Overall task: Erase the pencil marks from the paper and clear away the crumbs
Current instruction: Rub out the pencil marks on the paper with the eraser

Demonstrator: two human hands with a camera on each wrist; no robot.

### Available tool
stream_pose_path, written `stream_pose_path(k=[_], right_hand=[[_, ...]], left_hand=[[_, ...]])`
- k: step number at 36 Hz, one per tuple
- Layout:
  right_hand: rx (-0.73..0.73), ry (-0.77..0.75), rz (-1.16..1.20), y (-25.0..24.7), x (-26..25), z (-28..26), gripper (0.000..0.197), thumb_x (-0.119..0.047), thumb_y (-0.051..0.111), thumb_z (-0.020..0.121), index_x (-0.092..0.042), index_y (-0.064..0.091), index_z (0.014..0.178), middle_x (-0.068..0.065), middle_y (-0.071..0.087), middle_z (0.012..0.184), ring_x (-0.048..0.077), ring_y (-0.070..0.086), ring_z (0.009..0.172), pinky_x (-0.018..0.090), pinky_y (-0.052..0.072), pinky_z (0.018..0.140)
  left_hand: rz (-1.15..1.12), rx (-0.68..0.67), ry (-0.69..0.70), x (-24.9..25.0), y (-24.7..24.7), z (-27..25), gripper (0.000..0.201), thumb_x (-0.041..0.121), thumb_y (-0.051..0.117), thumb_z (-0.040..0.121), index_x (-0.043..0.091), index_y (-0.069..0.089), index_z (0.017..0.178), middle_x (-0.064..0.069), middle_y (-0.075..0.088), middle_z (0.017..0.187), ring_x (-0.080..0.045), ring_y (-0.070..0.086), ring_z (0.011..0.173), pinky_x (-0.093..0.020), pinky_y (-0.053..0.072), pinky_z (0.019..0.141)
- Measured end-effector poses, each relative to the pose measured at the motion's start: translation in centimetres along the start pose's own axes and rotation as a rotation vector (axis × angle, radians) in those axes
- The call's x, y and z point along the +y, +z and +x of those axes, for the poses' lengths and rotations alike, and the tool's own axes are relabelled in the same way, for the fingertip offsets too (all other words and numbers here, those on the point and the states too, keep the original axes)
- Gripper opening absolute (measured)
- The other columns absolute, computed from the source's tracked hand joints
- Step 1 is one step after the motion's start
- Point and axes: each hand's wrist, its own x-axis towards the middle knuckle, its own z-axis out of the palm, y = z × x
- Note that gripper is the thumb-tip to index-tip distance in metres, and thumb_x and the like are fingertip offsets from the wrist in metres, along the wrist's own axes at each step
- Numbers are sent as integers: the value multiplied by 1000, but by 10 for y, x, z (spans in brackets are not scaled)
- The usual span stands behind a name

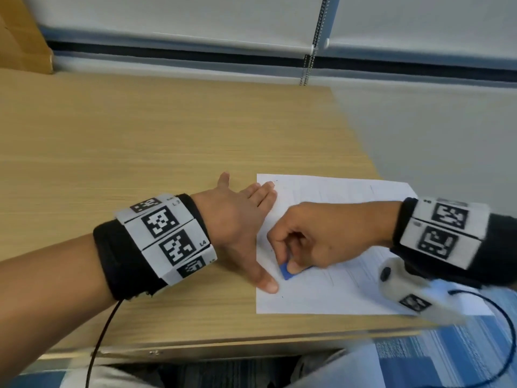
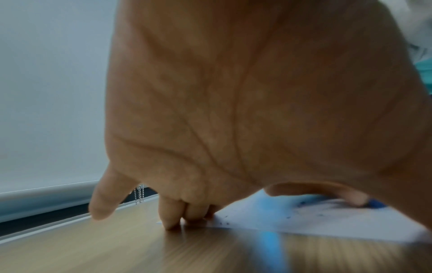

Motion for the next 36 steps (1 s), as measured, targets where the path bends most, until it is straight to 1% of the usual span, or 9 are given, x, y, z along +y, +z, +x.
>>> stream_pose_path(k=[4,7,11,14,18,21,27,32,36], right_hand=[[238,82,-22,-23,12,12,5,-13,67,86,-10,63,85,2,63,63,4,54,45,17,45,52],[380,133,-2,-32,26,14,7,-13,64,87,-11,59,84,1,61,62,15,60,48,20,45,49],[271,87,81,-26,27,7,10,-11,65,87,-8,58,82,7,61,60,17,58,46,26,50,51],[109,80,115,-25,25,2,7,-9,66,87,-4,61,84,10,62,63,22,57,51,21,48,51],[297,103,56,-37,29,13,4,-10,68,85,-12,66,83,2,60,59,8,55,46,27,51,58],[426,102,64,-35,32,16,5,-9,68,84,-12,65,81,1,59,58,12,54,48,28,50,57],[185,56,175,-19,24,2,4,-8,67,86,-6,65,83,7,63,60,19,55,47,26,49,54],[396,136,122,-31,25,15,3,-9,64,87,-9,62,89,2,56,59,11,54,40,40,56,57],[310,105,171,-23,23,8,3,-8,64,87,-9,62,86,1,58,56,18,56,45,35,54,53]], left_hand=[[-24,8,11,0,-2,-1,144,95,47,52,18,-26,149,1,-28,158,-15,-18,147,-62,-17,111],[-20,-6,-2,-1,-1,-1,146,97,45,52,15,-30,147,2,-29,157,-13,-20,146,-61,-17,111],[-24,-21,-4,0,-2,-1,147,95,48,53,13,-30,147,1,-30,156,-14,-21,146,-61,-17,111],[-9,-20,-4,-1,-4,0,147,95,48,54,11,-30,147,-1,-31,156,-15,-20,146,-62,-16,111],[-15,-29,-2,0,-3,0,147,95,48,54,12,-32,145,0,-32,156,-15,-21,146,-61,-18,111],[-18,-32,-9,-1,-3,0,146,95,47,54,12,-32,145,1,-33,155,-14,-22,146,-61,-17,111],[7,-37,-7,1,-5,0,147,94,48,55,11,-32,145,-2,-34,154,-16,-20,146,-60,-16,112],[-9,-15,-4,1,-3,0,147,95,47,54,12,-33,145,0,-34,154,-14,-21,146,-60,-17,111],[-27,3,-1,-1,0,1,147,95,48,52,14,-31,146,0,-34,155,-14,-20,146,-60,-16,111]])
